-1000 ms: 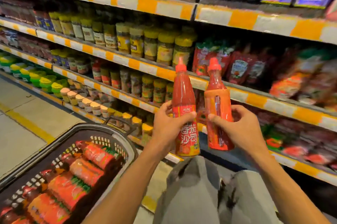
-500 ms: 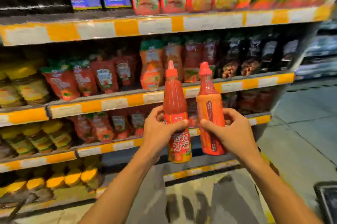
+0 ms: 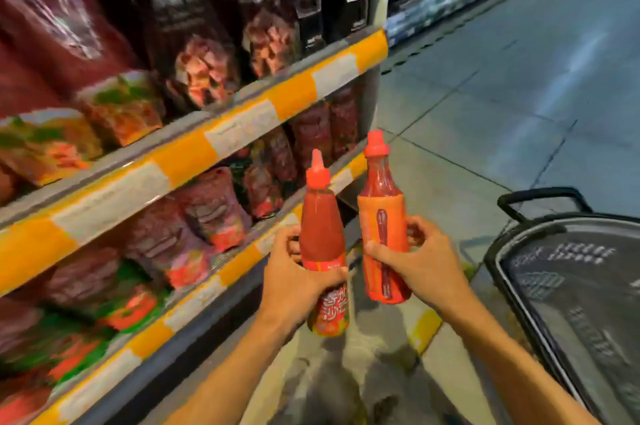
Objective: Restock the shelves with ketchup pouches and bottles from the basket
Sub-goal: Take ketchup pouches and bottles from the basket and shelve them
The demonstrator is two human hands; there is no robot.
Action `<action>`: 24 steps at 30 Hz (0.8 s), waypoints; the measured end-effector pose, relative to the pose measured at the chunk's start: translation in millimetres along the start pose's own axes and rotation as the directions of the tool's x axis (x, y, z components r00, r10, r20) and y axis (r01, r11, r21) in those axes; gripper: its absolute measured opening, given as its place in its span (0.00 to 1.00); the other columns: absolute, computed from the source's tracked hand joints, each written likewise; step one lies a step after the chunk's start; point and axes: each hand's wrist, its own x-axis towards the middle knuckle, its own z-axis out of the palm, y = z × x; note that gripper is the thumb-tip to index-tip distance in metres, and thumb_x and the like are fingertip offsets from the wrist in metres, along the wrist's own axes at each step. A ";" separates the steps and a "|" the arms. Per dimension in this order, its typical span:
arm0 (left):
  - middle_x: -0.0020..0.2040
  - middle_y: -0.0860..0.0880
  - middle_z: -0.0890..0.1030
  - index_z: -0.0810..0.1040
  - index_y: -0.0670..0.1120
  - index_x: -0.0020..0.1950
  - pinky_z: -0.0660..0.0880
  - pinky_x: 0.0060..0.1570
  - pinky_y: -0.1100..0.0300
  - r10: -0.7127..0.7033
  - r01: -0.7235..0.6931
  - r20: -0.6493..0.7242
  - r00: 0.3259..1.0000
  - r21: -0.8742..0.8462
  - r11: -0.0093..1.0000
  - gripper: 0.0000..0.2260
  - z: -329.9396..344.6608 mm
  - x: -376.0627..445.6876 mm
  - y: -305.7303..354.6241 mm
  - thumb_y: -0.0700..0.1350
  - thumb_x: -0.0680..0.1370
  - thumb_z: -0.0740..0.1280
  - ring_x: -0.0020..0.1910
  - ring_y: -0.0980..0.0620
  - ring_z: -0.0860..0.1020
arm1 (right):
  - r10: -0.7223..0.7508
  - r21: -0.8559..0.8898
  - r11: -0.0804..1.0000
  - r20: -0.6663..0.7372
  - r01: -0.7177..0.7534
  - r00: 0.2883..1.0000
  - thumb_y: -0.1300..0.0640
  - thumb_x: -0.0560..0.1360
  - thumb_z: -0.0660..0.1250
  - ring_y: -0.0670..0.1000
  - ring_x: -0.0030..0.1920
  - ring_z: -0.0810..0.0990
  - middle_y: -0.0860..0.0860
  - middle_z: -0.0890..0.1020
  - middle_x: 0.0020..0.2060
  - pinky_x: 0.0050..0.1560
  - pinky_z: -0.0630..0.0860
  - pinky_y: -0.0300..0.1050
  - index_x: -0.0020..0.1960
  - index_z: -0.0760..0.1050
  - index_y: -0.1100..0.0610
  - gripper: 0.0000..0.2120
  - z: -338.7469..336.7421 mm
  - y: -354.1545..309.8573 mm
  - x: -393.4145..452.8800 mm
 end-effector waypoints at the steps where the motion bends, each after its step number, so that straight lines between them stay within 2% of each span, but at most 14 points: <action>1: 0.45 0.56 0.85 0.76 0.53 0.58 0.79 0.43 0.65 -0.017 0.016 0.040 0.999 0.019 1.000 0.32 10.1 12.4 -14.0 0.38 0.59 0.85 0.43 0.59 0.83 | 0.028 0.014 1.000 -0.018 -0.028 0.999 0.59 0.63 0.84 0.33 0.37 0.81 0.41 0.84 0.40 0.37 0.73 0.25 0.52 0.78 0.52 0.22 0.8 14.7 8.0; 4: 0.46 0.58 0.85 0.77 0.58 0.55 0.80 0.44 0.62 -0.075 0.067 0.121 0.990 0.066 0.996 0.30 38.0 44.4 -57.1 0.41 0.59 0.84 0.42 0.62 0.83 | 0.113 0.069 0.992 -0.034 -0.110 0.993 0.62 0.65 0.82 0.38 0.40 0.84 0.43 0.86 0.39 0.37 0.76 0.28 0.54 0.79 0.52 0.21 4.5 59.9 29.0; 7: 0.45 0.57 0.84 0.78 0.60 0.52 0.80 0.45 0.59 -0.075 0.058 0.141 0.987 0.120 0.991 0.28 62.7 71.5 -99.3 0.43 0.57 0.83 0.42 0.60 0.83 | 0.164 0.074 0.985 -0.065 -0.159 0.984 0.63 0.66 0.81 0.36 0.37 0.83 0.39 0.85 0.38 0.36 0.74 0.26 0.52 0.80 0.51 0.19 10.0 106.6 45.8; 9: 0.45 0.57 0.84 0.78 0.60 0.50 0.79 0.45 0.62 -0.056 0.032 0.151 0.987 0.159 0.987 0.28 77.6 88.6 -125.4 0.45 0.55 0.83 0.42 0.61 0.82 | 0.178 0.023 0.984 -0.101 -0.177 0.979 0.58 0.64 0.82 0.34 0.40 0.82 0.36 0.84 0.40 0.38 0.72 0.25 0.50 0.80 0.49 0.18 15.2 137.4 53.9; 11: 0.45 0.57 0.84 0.78 0.59 0.49 0.78 0.44 0.64 -0.045 0.016 0.154 0.987 0.187 0.982 0.27 92.1 108.0 -151.9 0.43 0.56 0.83 0.42 0.61 0.81 | 0.211 0.017 0.977 -0.116 -0.210 0.971 0.54 0.63 0.83 0.36 0.43 0.82 0.37 0.85 0.42 0.42 0.75 0.31 0.50 0.80 0.48 0.19 21.2 168.5 62.4; 13: 0.44 0.58 0.83 0.77 0.57 0.50 0.75 0.41 0.70 -0.038 0.009 0.150 0.988 0.193 0.981 0.28 104.3 125.7 -175.3 0.41 0.57 0.84 0.43 0.62 0.81 | 0.250 0.029 0.968 -0.110 -0.248 0.962 0.55 0.64 0.83 0.38 0.45 0.83 0.37 0.85 0.44 0.45 0.76 0.39 0.50 0.79 0.46 0.19 28.6 197.7 67.9; 15: 0.45 0.61 0.82 0.77 0.56 0.52 0.74 0.41 0.72 -0.033 0.009 0.135 0.990 0.174 0.985 0.28 113.3 142.2 -190.9 0.40 0.58 0.84 0.43 0.63 0.81 | 0.262 0.028 0.965 -0.112 -0.261 0.958 0.56 0.64 0.83 0.38 0.45 0.83 0.37 0.85 0.45 0.45 0.76 0.40 0.50 0.79 0.46 0.19 36.2 219.2 71.0; 19: 0.45 0.62 0.83 0.78 0.54 0.54 0.76 0.41 0.70 -0.020 0.012 0.065 0.998 0.124 0.992 0.29 124.1 170.8 -217.0 0.40 0.58 0.85 0.42 0.64 0.81 | 0.237 0.044 0.971 -0.125 -0.233 0.963 0.59 0.61 0.82 0.37 0.45 0.83 0.37 0.85 0.43 0.41 0.79 0.33 0.49 0.80 0.45 0.21 53.6 257.7 78.2; 21: 0.44 0.60 0.85 0.79 0.53 0.51 0.76 0.38 0.71 -0.011 0.009 0.022 1.000 0.090 0.996 0.27 126.6 183.9 -227.6 0.40 0.58 0.85 0.40 0.63 0.82 | 0.220 0.061 0.975 -0.112 -0.214 0.969 0.60 0.61 0.82 0.37 0.44 0.83 0.39 0.86 0.42 0.40 0.77 0.29 0.48 0.81 0.44 0.20 62.5 273.2 82.3; 24: 0.42 0.56 0.86 0.81 0.51 0.50 0.78 0.36 0.68 -0.047 0.047 -0.005 0.999 0.004 0.999 0.24 132.1 199.4 -238.4 0.42 0.58 0.85 0.39 0.58 0.85 | 0.214 0.078 0.975 -0.107 -0.206 0.971 0.55 0.60 0.81 0.38 0.45 0.83 0.38 0.86 0.44 0.42 0.77 0.28 0.49 0.81 0.44 0.20 74.0 289.1 88.5</action>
